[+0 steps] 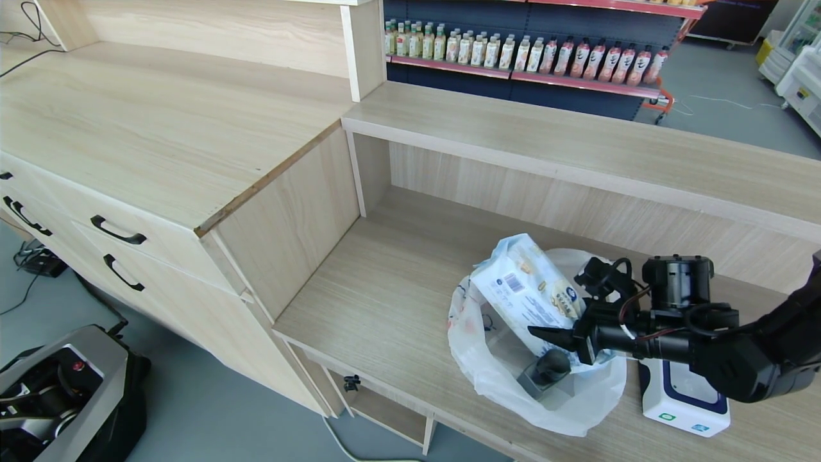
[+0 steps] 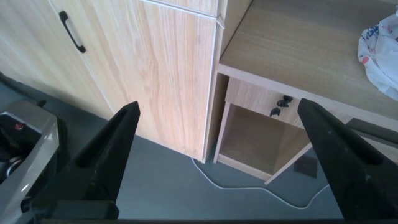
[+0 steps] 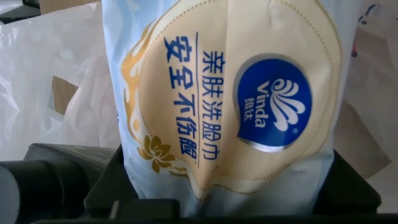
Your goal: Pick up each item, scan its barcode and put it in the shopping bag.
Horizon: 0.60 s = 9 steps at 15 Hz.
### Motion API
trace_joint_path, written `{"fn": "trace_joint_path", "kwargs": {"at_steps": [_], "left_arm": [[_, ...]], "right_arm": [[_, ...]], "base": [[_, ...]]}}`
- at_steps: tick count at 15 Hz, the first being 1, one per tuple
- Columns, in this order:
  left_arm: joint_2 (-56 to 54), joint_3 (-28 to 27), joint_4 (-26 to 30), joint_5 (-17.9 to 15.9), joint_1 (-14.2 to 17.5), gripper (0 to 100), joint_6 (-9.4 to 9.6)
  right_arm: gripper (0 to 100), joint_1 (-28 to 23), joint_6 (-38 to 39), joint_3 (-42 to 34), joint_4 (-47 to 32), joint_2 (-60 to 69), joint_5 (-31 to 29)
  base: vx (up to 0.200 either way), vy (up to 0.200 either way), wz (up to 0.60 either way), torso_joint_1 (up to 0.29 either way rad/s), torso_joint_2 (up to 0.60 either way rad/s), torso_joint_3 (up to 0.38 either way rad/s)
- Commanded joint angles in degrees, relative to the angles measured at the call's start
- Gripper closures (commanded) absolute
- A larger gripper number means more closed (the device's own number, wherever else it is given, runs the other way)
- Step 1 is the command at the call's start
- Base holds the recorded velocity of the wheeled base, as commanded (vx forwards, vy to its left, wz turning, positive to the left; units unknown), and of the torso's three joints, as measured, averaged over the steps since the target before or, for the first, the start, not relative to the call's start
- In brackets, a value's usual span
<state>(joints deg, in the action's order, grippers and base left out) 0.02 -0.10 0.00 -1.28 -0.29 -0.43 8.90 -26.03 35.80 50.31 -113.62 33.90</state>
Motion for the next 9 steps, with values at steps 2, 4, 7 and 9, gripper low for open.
{"fn": "trace_joint_path", "kwargs": {"at_steps": [2, 4, 7, 9], "left_arm": [[0.0, 0.0, 0.0, 0.0, -0.1, 0, -0.01], [0.0, 0.0, 0.0, 0.0, 0.0, 0, -0.01], [0.0, 0.0, 0.0, 0.0, 0.0, 0, -0.01], [0.0, 0.0, 0.0, 0.0, 0.0, 0, -0.01]], "right_arm": [[100, -0.3, -0.9, -0.1, 0.1, -1.1, 0.0], [100, -0.3, -0.9, 0.1, 0.1, -1.3, 0.0], [0, -0.3, -0.9, 0.1, 0.1, -1.5, -0.1], [0, -0.3, -0.8, 0.3, 0.1, -1.5, -0.1]], "base": [[0.000, 0.000, 0.00, 0.000, 0.00, 0.000], [0.000, 0.000, 0.00, 0.000, 0.00, 0.000], [0.000, 0.000, 0.00, 0.000, 0.00, 0.000], [0.000, 0.000, 0.00, 0.000, 0.00, 0.000]]}}
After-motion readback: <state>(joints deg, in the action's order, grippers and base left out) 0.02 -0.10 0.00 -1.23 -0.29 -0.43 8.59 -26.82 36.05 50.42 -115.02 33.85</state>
